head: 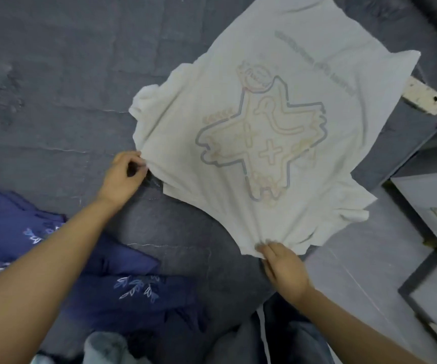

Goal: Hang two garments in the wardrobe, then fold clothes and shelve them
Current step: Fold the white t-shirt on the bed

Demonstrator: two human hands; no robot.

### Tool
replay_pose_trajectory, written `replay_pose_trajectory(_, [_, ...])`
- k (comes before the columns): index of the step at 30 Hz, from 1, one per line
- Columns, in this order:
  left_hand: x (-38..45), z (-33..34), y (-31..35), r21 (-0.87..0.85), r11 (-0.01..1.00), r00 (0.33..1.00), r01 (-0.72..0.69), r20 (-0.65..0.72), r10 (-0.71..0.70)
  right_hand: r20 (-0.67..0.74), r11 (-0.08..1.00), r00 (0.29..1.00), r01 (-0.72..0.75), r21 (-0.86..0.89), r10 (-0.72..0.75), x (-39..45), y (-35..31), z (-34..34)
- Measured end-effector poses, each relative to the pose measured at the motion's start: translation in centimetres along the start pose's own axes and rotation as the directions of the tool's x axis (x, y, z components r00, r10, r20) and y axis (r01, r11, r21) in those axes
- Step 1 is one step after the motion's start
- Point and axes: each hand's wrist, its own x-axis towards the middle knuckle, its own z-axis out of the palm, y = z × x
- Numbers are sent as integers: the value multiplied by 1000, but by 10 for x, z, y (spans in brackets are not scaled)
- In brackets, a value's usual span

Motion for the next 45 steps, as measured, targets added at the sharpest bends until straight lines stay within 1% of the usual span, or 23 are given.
replay_pose_trajectory(2, [5,12,6,-268,951,968,152,-155,-199,13,998,999,-50,-43,51,1,-5,8])
replay_pose_trajectory(3, [9,17,11,-369,902,936,226,-175,-305,9,996,997,-79,-46,79,2,-7,12])
replay_pose_trajectory(4, [12,22,16,-422,860,910,286,-161,-381,-2,994,995,-97,-43,97,3,-9,15])
replay_pose_trajectory(5, [15,28,19,-443,839,901,317,-137,-412,-5,994,994,-105,-35,105,4,-11,18])
replay_pose_trajectory(7, [17,39,20,-360,875,913,324,-123,-389,2,993,993,-118,6,118,10,-14,24])
replay_pose_trajectory(9, [17,43,18,-311,902,913,298,-184,-365,32,983,987,-157,100,155,17,-15,28])
replay_pose_trajectory(11, [18,39,14,-378,883,883,279,-261,-390,68,955,982,-188,231,177,18,-18,32])
replay_pose_trajectory(14, [21,28,4,-410,864,846,291,-311,-433,52,919,994,-110,380,97,13,-32,35])
replay_pose_trajectory(17, [17,26,-1,-405,847,821,344,-309,-481,98,904,994,-80,420,43,8,-37,42])
replay_pose_trajectory(20, [2,30,9,-450,838,816,308,-328,-476,144,900,989,-97,425,38,2,-34,41])
replay_pose_trajectory(21, [-8,34,16,-450,845,823,288,-335,-459,122,889,992,-89,449,38,-2,-31,36])
replay_pose_trajectory(22, [-20,40,22,-393,875,823,283,-368,-432,91,874,995,-88,478,50,-7,-26,29])
replay_pose_trajectory(24, [-49,61,39,-183,941,827,284,-450,-337,18,838,994,-104,536,112,-17,-8,10])
replay_pose_trajectory(26, [-83,92,61,-19,983,874,183,-454,-171,-52,822,979,-136,552,197,-23,24,-13])
replay_pose_trajectory(29, [-125,149,89,49,997,949,-62,-307,74,-151,881,954,-170,441,260,-23,84,-47])
replay_pose_trajectory(32, [-147,207,107,85,977,973,-195,-106,204,-195,929,939,-217,300,282,-6,150,-69])
replay_pose_trajectory(34, [-153,246,114,144,970,980,-194,-20,199,-152,925,938,-263,275,312,13,187,-76])
replay_pose_trajectory(36, [-159,279,115,262,963,998,-65,15,63,-86,914,935,-313,259,344,32,213,-80])
replay_pose_trajectory(38, [-165,301,112,384,921,998,63,-14,-63,-34,925,941,-323,202,336,43,232,-80])
replay_pose_trajectory(39, [-169,307,113,416,903,994,108,-33,-103,19,916,938,-342,211,346,45,238,-80])
replay_pose_trajectory(42, [-176,317,122,441,870,975,220,-70,-211,322,850,885,-432,301,336,29,250,-77])
replay_pose_trajectory(43, [-178,320,126,425,866,964,263,-85,-250,394,823,862,-458,336,318,20,252,-75])
replay_pose_trajectory(45, [-180,328,135,316,881,936,353,-140,-324,484,745,818,-525,411,309,5,255,-75])
